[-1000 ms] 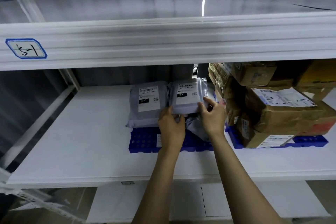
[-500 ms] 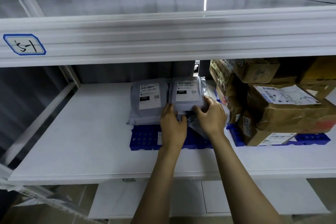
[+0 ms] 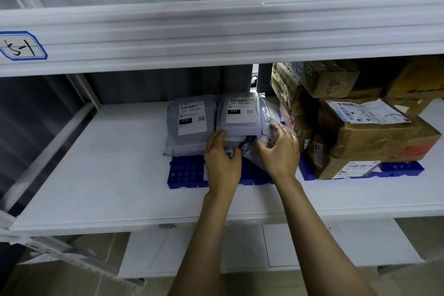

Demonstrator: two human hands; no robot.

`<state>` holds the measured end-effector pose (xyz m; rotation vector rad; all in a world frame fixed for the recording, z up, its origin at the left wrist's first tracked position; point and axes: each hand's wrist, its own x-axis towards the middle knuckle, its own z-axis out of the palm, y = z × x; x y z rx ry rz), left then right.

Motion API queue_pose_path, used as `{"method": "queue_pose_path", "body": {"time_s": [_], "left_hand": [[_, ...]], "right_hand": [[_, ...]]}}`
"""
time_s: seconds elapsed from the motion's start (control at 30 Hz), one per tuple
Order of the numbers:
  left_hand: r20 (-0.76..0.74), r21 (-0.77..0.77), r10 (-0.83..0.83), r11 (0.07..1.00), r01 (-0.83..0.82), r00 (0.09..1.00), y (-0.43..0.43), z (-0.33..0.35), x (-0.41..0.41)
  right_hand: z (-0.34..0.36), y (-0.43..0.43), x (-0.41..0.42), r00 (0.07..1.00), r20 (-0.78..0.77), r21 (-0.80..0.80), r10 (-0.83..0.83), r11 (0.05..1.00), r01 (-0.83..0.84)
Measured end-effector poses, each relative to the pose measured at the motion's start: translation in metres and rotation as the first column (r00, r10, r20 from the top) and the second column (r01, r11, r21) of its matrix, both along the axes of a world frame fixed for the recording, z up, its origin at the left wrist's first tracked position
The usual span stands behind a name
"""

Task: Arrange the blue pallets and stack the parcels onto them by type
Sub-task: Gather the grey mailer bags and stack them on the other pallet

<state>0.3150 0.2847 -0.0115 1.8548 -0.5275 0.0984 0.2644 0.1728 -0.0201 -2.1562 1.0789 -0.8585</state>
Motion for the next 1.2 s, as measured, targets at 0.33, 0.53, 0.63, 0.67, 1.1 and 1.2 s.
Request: {"method": "queue_pose_path", "body": {"time_s": [0.33,0.53,0.63,0.67,1.1,1.2], "left_hand": [[0.109,-0.104,0.211,0.974,-0.200,0.971,0.039,0.008,0.030],[-0.019,0.056,0.342,0.939,-0.340,0.940,0.060,0.004,0.058],[-0.135,0.112,0.300,0.952,-0.286,0.944,0.060,0.002,0.065],[-0.163,0.126,0.293,0.953,-0.275,0.942,0.059,0.001,0.066],[-0.647,-0.321,0.010,0.903,-0.285,0.762,0.070,-0.014,0.086],[-0.663,-0.381,-0.013,0.867,-0.322,0.749,0.077,-0.005,0.087]], "right_hand": [[0.024,0.031,0.001,0.991,0.097,-0.135,0.096,0.987,-0.082],[0.030,0.050,0.015,0.959,0.180,-0.167,0.220,0.967,-0.191],[0.028,0.059,0.023,0.950,0.160,-0.178,0.266,0.955,-0.238],[0.026,0.062,0.025,0.945,0.155,-0.186,0.286,0.948,-0.257],[0.021,0.068,0.047,0.912,0.086,-0.226,0.401,0.899,-0.375],[0.022,0.071,0.051,0.903,0.067,-0.252,0.424,0.883,-0.396]]}}
